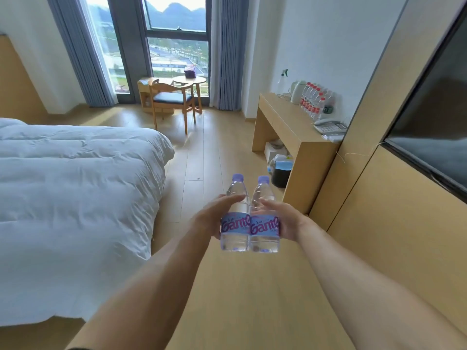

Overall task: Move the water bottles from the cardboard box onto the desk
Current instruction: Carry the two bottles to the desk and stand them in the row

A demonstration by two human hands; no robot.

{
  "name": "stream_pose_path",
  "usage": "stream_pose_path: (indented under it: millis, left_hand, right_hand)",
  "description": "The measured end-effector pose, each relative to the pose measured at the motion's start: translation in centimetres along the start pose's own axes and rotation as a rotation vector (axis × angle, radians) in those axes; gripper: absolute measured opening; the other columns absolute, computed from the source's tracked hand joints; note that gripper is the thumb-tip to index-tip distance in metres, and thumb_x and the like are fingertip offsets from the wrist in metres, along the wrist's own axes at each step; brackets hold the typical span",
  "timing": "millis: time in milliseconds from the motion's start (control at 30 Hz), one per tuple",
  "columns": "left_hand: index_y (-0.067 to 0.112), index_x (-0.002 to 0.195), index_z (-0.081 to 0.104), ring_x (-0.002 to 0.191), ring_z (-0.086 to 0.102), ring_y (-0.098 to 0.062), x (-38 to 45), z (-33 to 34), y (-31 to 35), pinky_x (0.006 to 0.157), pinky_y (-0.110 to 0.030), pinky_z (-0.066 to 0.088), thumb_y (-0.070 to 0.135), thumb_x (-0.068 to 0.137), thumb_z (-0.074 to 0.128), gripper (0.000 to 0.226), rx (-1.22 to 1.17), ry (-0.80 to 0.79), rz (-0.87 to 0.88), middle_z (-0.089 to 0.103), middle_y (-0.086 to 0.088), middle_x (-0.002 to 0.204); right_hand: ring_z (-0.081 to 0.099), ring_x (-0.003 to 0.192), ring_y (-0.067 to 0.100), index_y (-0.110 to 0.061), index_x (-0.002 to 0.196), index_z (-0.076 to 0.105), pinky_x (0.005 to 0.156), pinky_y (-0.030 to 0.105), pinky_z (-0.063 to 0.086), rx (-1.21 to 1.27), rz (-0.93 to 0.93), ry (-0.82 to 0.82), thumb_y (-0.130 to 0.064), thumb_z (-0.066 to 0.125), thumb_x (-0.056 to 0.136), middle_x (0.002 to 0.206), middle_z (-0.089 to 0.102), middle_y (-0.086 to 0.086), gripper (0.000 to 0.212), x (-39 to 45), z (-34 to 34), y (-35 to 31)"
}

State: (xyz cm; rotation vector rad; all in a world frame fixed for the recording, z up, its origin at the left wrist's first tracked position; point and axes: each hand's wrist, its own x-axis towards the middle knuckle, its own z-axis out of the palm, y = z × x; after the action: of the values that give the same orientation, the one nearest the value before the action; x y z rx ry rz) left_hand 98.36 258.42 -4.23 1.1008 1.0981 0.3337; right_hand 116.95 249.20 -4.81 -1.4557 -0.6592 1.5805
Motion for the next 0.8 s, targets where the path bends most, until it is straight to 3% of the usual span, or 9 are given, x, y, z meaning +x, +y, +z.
stream_pose_path:
  millis: [233,400,467,567,700,800]
  left_hand:
    - [0.029,0.119,0.054,0.100,0.072,-0.031,8.1,-3.2,4.3,0.087,-0.065,0.052,0.060,0.057,0.084,0.076,-0.023,0.030,0.007,0.068,-0.012,0.117]
    - [0.031,0.117,0.053,0.087,0.077,-0.028,15.0,-5.5,8.4,0.082,-0.062,0.055,0.062,0.053,0.086,0.078,-0.029,0.066,0.017,0.070,-0.011,0.114]
    - [0.031,0.116,0.053,0.080,0.077,-0.025,18.1,-6.4,10.5,0.079,-0.061,0.057,0.061,0.053,0.086,0.078,-0.037,0.103,0.022,0.070,-0.010,0.113]
    - [0.029,0.117,0.054,0.082,0.077,-0.025,22.8,-7.6,14.2,0.082,-0.061,0.056,0.057,0.063,0.084,0.068,-0.048,0.138,0.020,0.071,-0.011,0.110]
    - [0.031,0.118,0.053,0.081,0.077,-0.026,28.2,-8.8,18.9,0.081,-0.061,0.057,0.056,0.067,0.083,0.065,-0.072,0.163,0.031,0.071,-0.011,0.110]
    - [0.032,0.119,0.052,0.094,0.074,-0.029,31.6,-9.4,21.8,0.086,-0.062,0.055,0.059,0.065,0.082,0.067,-0.064,0.166,0.025,0.070,-0.011,0.114]
  right_hand:
    - [0.059,0.126,0.039,-0.009,0.141,0.049,0.111,0.052,0.044,0.023,-0.017,-0.051,-0.045,0.060,0.096,0.129,0.066,0.022,0.059,9.4,-1.2,-4.6]
    - [0.067,0.106,0.035,-0.007,0.142,0.049,0.091,0.045,0.055,0.037,-0.043,-0.149,-0.041,0.061,0.093,0.129,0.065,0.025,0.061,17.3,-2.3,-8.9]
    - [0.067,0.106,0.035,-0.007,0.142,0.049,0.092,0.045,0.056,0.044,-0.044,-0.175,-0.041,0.063,0.091,0.131,0.063,0.024,0.063,21.1,-2.9,-11.0]
    - [0.063,0.114,0.038,-0.008,0.144,0.047,0.104,0.051,0.049,0.042,-0.038,-0.195,-0.041,0.064,0.093,0.133,0.062,0.024,0.063,26.7,-4.1,-14.6]
    - [0.069,0.103,0.034,-0.010,0.141,0.050,0.088,0.046,0.059,0.042,-0.037,-0.234,-0.042,0.068,0.090,0.129,0.065,0.023,0.064,33.0,-6.0,-19.6]
    - [0.070,0.101,0.033,-0.012,0.140,0.050,0.089,0.047,0.058,0.043,-0.027,-0.251,-0.043,0.070,0.089,0.124,0.069,0.020,0.063,36.9,-7.1,-22.7]
